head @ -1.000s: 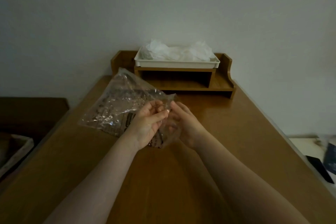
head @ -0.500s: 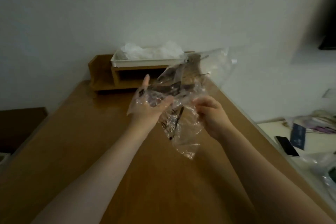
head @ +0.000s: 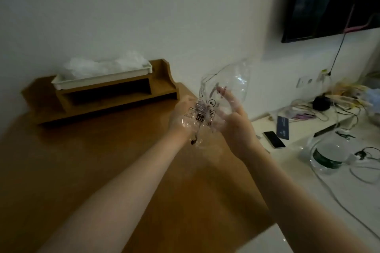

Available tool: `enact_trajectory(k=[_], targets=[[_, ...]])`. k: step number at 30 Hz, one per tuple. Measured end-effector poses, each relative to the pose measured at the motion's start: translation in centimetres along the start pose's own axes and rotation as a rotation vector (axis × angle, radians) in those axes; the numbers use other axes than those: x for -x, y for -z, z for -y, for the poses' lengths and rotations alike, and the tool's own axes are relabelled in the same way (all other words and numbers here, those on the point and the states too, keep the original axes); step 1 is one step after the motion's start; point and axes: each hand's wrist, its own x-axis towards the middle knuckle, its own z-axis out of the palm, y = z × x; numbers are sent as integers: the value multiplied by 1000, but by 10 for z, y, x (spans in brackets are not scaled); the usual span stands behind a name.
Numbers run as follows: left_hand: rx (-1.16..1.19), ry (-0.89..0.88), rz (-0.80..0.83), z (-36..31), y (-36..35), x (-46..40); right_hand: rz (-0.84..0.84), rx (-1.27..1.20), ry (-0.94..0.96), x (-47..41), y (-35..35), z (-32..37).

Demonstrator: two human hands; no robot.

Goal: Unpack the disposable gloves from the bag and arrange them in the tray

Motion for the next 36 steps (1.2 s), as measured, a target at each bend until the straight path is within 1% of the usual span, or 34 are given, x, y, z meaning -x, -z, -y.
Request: enact_trajectory(k=[2, 3, 4, 5, 6, 8, 9, 10, 12, 13, 14, 16, 17, 20, 23, 24, 26, 28, 30, 31, 32, 34, 35, 36], targets=[[18, 99, 87, -10, -12, -2, 45, 135, -10, 1, 20, 3], [-45, 133, 176, -15, -20, -5, 29, 249, -9, 1, 29, 5], [-120, 153, 242, -21, -30, -7, -7, 365, -24, -1, 38, 8], [-108, 187, 275, -26, -43, -12, -78, 447, -29, -4, 52, 10], [-85, 184, 281, -35, -52, -12, -147, 491, -29, -7, 69, 11], [95, 92, 391, -56, -83, -20, -284, 548, -20, -11, 110, 16], [194, 41, 406, -64, -100, -28, -325, 561, -17, -13, 129, 18], [264, 5, 454, -72, -117, -35, -368, 571, -19, -14, 153, 16], [327, 48, 585, -75, -158, -53, -527, 572, -51, -14, 205, 4], [276, 51, 622, -73, -180, -64, -608, 578, -64, -13, 230, -5], [141, -8, 627, -71, -192, -70, -672, 610, -77, -11, 244, -17], [-207, -118, 673, -62, -236, -89, -742, 645, -157, -7, 288, -54], [-366, -173, 675, -59, -240, -96, -773, 668, -184, -6, 295, -70], [-696, -269, 746, -39, -276, -120, -848, 738, -296, 0, 328, -130], [-1046, -289, 897, -16, -308, -144, -862, 830, -405, 9, 347, -190], [-1165, -307, 953, -10, -317, -150, -859, 858, -421, 12, 351, -211], [-1329, -357, 1015, -3, -330, -157, -848, 922, -450, 19, 354, -244], [-1421, -430, 1011, 5, -346, -165, -785, 978, -465, 23, 355, -277], [-1481, -488, 1016, 17, -359, -171, -687, 945, -550, 25, 355, -311], [-1506, -514, 1022, 22, -364, -174, -556, 947, -610, 25, 356, -324], [-1545, -526, 1037, 28, -369, -175, -434, 972, -714, 31, 358, -339], [-1590, -543, 1087, 41, -374, -174, -160, 1149, -1019, 45, 359, -363], [-1597, -529, 1105, 48, -375, -174, -37, 1194, -1161, 53, 361, -372], [-1595, -513, 1118, 53, -375, -176, 10, 1173, -1248, 56, 361, -383]])
